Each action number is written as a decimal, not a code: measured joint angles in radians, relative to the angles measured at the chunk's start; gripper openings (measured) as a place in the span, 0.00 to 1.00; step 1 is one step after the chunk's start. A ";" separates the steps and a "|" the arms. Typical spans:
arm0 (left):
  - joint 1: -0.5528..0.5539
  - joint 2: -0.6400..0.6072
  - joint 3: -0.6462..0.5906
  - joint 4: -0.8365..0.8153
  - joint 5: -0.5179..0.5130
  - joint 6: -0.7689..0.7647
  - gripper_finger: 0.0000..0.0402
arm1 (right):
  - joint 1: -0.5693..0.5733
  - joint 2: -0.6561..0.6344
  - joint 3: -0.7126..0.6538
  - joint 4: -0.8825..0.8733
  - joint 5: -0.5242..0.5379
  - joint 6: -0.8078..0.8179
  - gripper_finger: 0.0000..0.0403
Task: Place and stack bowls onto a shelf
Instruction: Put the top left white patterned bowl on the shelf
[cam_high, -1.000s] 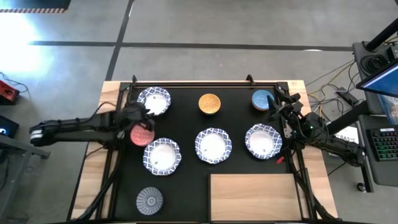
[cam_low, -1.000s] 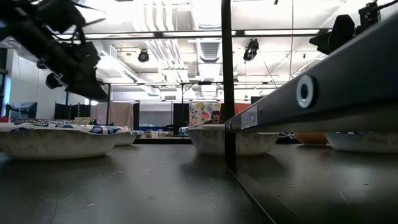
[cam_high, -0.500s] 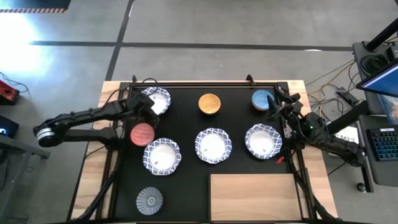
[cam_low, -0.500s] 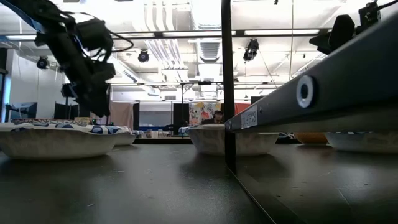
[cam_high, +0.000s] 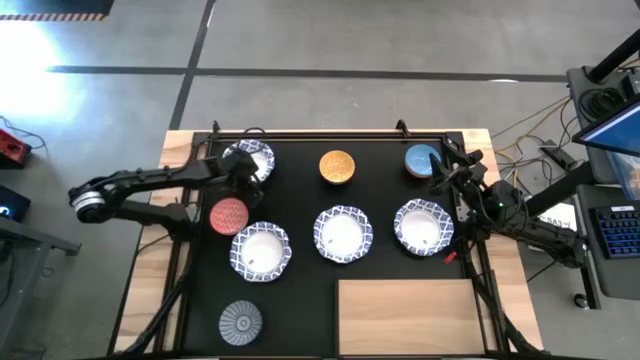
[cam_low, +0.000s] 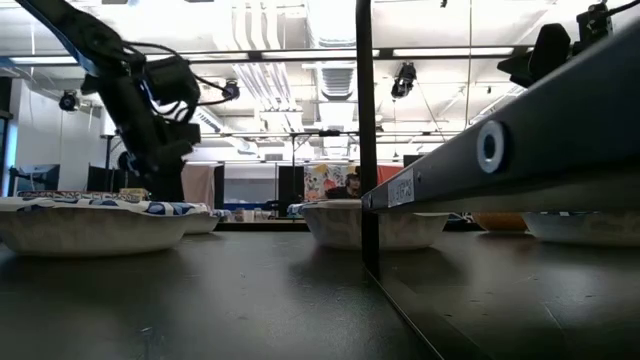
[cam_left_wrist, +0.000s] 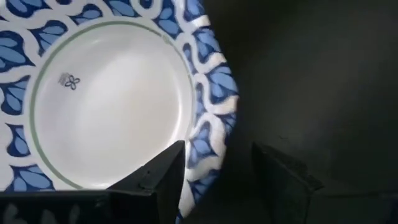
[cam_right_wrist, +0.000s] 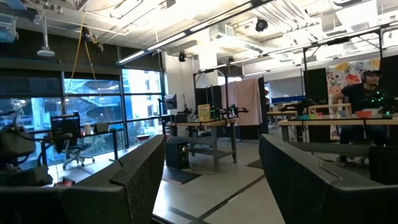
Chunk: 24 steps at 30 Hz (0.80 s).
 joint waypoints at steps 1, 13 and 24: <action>0.000 0.015 0.000 0.006 -0.008 0.003 0.41 | 0.000 0.000 0.000 0.000 0.000 0.000 0.62; 0.000 0.127 0.000 0.043 -0.032 0.024 0.28 | 0.000 0.000 0.000 0.000 0.000 0.000 0.62; 0.000 0.109 0.004 0.042 -0.035 0.021 0.01 | 0.000 0.000 0.000 0.000 0.000 0.000 0.62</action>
